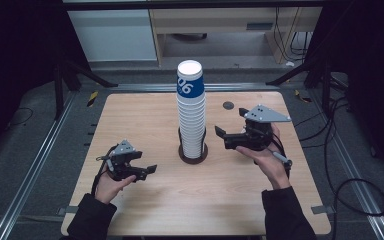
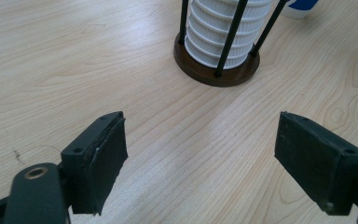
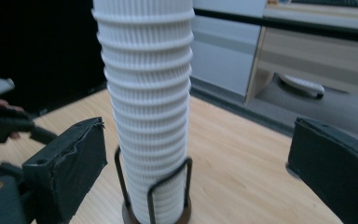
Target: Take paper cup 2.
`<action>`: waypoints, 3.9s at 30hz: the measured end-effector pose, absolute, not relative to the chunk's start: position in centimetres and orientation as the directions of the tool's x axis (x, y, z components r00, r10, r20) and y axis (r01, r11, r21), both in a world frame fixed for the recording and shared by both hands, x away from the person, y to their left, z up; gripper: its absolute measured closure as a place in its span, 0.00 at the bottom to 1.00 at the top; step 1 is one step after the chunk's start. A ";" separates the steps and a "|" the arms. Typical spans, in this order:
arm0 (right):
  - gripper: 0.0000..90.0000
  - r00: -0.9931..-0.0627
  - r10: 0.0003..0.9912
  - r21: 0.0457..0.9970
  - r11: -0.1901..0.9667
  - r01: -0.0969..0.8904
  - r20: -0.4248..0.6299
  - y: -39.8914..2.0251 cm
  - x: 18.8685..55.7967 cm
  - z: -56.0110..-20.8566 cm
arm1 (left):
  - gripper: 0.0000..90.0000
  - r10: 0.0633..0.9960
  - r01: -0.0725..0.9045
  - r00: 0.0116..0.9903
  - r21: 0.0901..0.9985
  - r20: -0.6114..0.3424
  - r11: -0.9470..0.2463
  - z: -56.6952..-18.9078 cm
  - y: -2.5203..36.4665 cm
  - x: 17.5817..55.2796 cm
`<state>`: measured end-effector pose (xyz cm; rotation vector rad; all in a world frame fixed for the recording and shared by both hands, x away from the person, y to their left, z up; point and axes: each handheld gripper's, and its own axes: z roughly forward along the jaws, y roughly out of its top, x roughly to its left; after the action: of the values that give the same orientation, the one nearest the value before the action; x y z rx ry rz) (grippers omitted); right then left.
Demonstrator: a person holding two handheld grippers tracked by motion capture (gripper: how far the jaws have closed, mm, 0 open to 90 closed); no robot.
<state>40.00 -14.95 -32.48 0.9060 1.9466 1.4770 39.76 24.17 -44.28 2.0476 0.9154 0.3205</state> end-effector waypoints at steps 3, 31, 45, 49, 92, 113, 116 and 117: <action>0.05 -0.643 0.766 0.973 0.151 0.173 -0.005 -14.3 40.2 -31.5 | 0.18 0.707 0.493 0.699 0.786 -0.104 -0.372 -44.4 24.1 39.8; 0.04 -0.669 0.743 0.991 0.097 0.088 -0.013 -9.0 43.4 -27.8 | 0.18 0.707 0.495 0.698 0.788 -0.111 -0.365 -44.5 24.2 39.9; 0.06 -0.677 0.736 0.989 0.091 0.112 0.009 -6.6 45.7 -27.8 | 0.18 0.705 0.493 0.701 0.789 -0.111 -0.366 -44.6 24.1 39.9; 0.07 -0.672 0.741 0.988 0.096 0.117 0.007 -6.1 46.3 -28.0 | 0.18 0.704 0.493 0.702 0.789 -0.111 -0.367 -44.6 24.1 39.9; 0.20 -0.684 0.729 0.993 0.097 0.061 -0.030 -5.6 46.7 -24.4 | 0.18 0.701 0.489 0.705 0.793 -0.113 -0.363 -44.4 24.1 39.8; 0.20 -0.665 0.744 0.997 0.079 -0.009 -0.064 -8.3 44.4 -21.5 | 0.17 0.701 0.488 0.705 0.790 -0.107 -0.370 -44.5 24.0 39.7; 0.20 -0.655 0.753 0.997 0.082 -0.007 -0.067 -9.1 43.9 -21.6 | 0.17 0.700 0.487 0.706 0.790 -0.105 -0.373 -44.5 23.9 39.7; 0.20 -0.654 0.754 0.996 0.086 -0.007 -0.070 -9.5 43.7 -21.7 | 0.17 0.700 0.487 0.706 0.790 -0.105 -0.373 -44.5 23.9 39.7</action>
<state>43.67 -9.49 -21.72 0.7370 1.7679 1.6278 39.70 23.92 -44.52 2.0463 0.9051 0.3113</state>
